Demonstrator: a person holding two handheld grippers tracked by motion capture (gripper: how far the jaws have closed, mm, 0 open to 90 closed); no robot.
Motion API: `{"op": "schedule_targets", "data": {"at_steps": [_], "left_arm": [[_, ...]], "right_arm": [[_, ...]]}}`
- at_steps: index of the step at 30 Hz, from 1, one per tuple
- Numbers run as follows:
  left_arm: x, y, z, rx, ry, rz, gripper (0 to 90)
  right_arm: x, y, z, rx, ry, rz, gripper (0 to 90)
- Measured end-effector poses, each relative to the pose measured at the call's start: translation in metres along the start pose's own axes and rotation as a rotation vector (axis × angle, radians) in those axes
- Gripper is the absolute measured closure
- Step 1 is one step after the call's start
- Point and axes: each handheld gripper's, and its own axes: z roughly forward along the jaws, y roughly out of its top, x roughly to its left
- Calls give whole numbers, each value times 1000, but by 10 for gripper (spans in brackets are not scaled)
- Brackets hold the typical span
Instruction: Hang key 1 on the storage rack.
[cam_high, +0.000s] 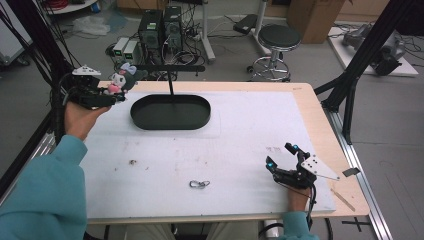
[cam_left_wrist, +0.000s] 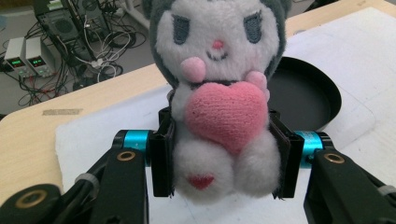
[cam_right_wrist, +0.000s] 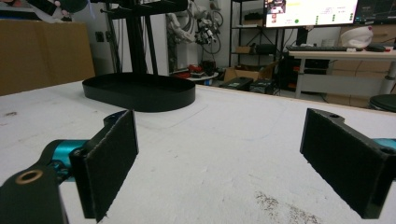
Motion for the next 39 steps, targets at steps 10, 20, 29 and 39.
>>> {"op": "schedule_targets", "data": {"at_steps": [10, 20, 29, 39], "left_arm": [[4, 9, 6, -10, 6, -17, 529], [3, 15, 12, -1, 19, -14, 529], [6, 20, 16, -7, 33, -33, 529], [8, 24, 21, -15, 48, -44, 529]], "right_arm": [[0, 0, 0, 0, 0, -1, 107], [0, 0, 0, 0, 1, -1, 107], [0, 0, 0, 1, 1, 1, 107], [0, 0, 0, 2, 1, 0, 107]]}}
